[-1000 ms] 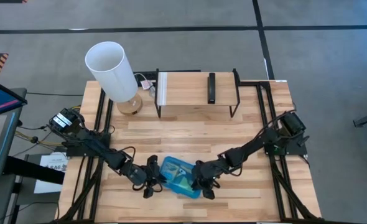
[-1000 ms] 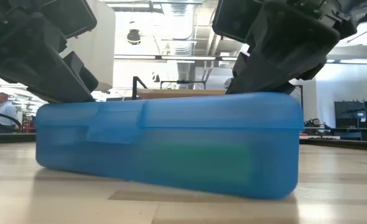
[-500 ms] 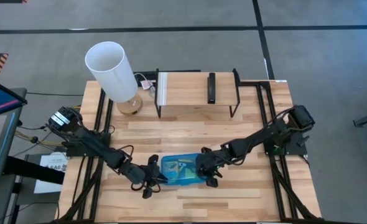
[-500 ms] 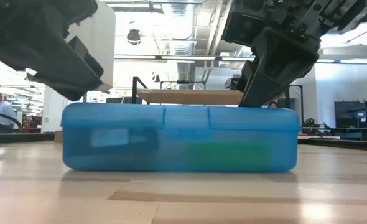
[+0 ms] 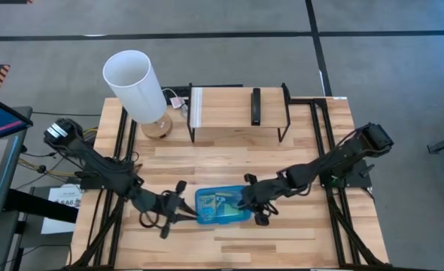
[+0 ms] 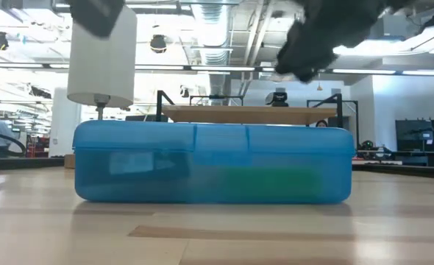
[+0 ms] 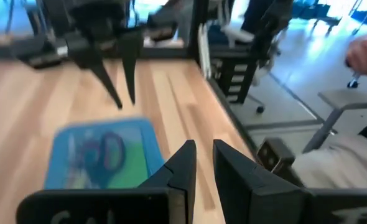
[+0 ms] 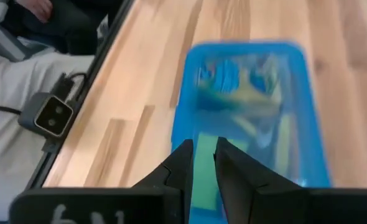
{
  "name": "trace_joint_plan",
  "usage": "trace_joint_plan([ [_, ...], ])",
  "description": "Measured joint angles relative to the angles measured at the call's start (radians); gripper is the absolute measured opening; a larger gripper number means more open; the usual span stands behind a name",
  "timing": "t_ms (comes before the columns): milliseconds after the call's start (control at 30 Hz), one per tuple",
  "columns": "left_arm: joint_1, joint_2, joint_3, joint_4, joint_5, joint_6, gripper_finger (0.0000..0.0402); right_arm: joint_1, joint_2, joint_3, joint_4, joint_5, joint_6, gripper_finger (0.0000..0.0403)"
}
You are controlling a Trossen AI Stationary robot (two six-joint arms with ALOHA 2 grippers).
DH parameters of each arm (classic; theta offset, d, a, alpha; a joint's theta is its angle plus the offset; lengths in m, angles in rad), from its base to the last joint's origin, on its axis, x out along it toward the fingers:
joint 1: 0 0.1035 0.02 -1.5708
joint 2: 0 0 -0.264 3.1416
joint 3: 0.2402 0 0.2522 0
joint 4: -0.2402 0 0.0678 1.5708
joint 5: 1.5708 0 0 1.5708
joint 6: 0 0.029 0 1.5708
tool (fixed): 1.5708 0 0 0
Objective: Pack school essentials
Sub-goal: Return to Home Position
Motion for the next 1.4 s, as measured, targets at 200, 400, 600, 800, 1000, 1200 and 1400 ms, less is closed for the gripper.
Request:
trace_joint_plan([
  [200,-0.058,-0.121,0.000,-0.010,-0.090,0.122,0.0041,0.016,-0.100,-0.007,0.021,0.062,-0.106,0.0091],
  [400,-0.139,-0.241,-0.045,-0.031,-0.232,0.196,0.0041,0.016,-0.257,-0.115,0.029,0.147,-0.130,0.0091],
  [600,-0.128,-0.350,-0.148,0.101,-0.245,0.266,0.0041,0.015,-0.415,-0.269,0.156,0.237,-0.139,0.0091],
  [800,0.047,-0.397,-0.215,0.189,-0.027,0.283,0.0041,0.008,-0.525,-0.385,0.283,0.265,-0.182,0.0091],
  [1000,0.205,-0.471,-0.230,0.183,0.106,0.283,0.0041,0.008,-0.593,-0.438,0.311,0.269,-0.208,0.0091],
  [1200,0.233,-0.679,-0.230,0.075,0.108,0.332,0.0041,0.007,-0.714,-0.494,0.306,0.271,-0.234,0.0091],
  [1400,0.233,-0.837,-0.230,-0.092,0.095,0.335,0.0021,-0.008,-0.873,-0.569,0.305,0.316,-0.278,0.0091],
])
